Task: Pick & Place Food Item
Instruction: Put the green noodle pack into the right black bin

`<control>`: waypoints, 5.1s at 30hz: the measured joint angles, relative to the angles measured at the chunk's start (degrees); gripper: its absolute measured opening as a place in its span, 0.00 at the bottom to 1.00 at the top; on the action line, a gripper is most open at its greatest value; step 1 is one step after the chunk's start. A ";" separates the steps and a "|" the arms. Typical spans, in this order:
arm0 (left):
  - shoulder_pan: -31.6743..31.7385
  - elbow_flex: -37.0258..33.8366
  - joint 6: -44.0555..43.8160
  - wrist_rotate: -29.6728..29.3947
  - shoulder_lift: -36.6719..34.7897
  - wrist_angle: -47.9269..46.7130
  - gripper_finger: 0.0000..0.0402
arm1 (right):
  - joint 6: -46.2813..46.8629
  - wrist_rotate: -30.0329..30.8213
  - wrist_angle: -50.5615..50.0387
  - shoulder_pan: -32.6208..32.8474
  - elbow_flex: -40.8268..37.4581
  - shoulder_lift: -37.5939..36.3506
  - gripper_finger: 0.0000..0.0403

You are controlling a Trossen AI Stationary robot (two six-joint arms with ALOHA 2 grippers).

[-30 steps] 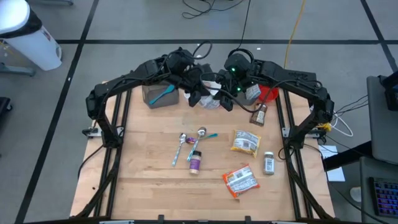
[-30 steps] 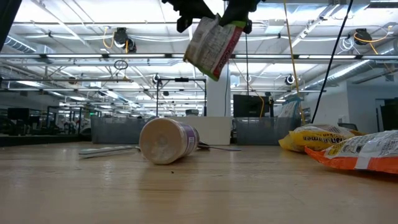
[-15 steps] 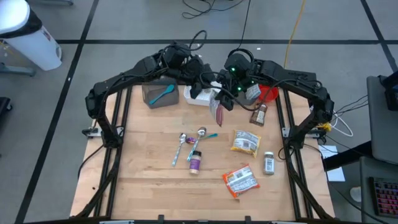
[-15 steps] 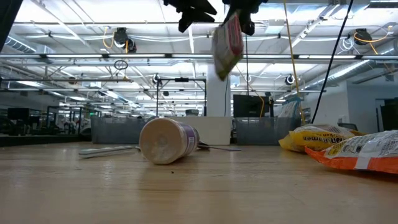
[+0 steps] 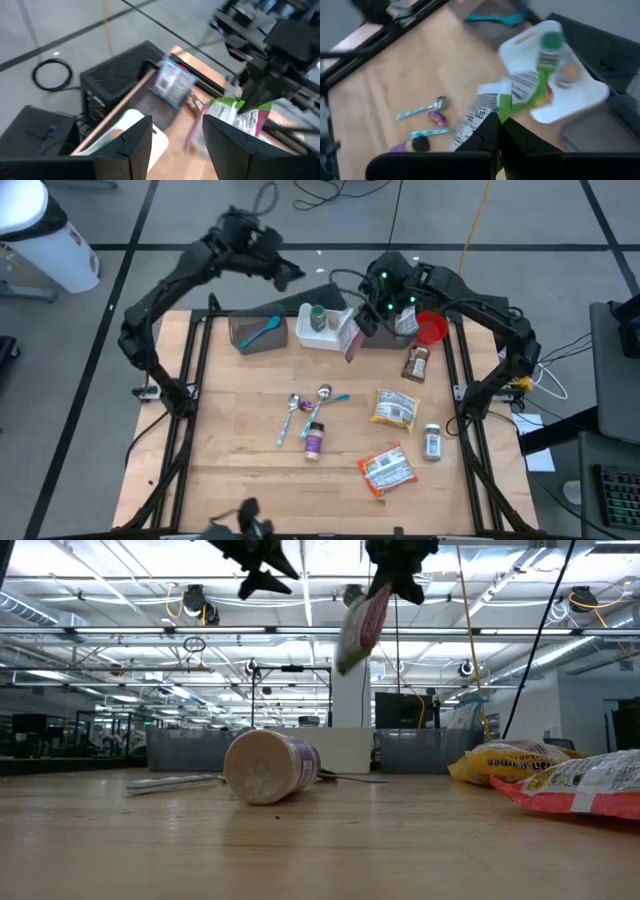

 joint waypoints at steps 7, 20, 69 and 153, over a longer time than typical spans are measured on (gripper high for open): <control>5.02 0.02 1.04 1.28 -1.79 -5.08 0.46 | 4.19 4.24 0.82 -6.80 0.06 -0.27 0.00; 6.04 -4.17 12.52 10.08 -1.82 -6.60 0.46 | 9.86 17.90 -0.99 -11.54 -0.45 -0.27 0.00; 0.94 -25.20 10.12 23.15 -17.22 2.75 0.46 | 16.88 25.67 11.27 -12.65 -29.57 -5.49 0.00; 0.94 -25.22 8.81 19.16 -17.18 6.57 0.46 | 19.87 29.93 18.20 -15.16 -38.63 -6.55 0.01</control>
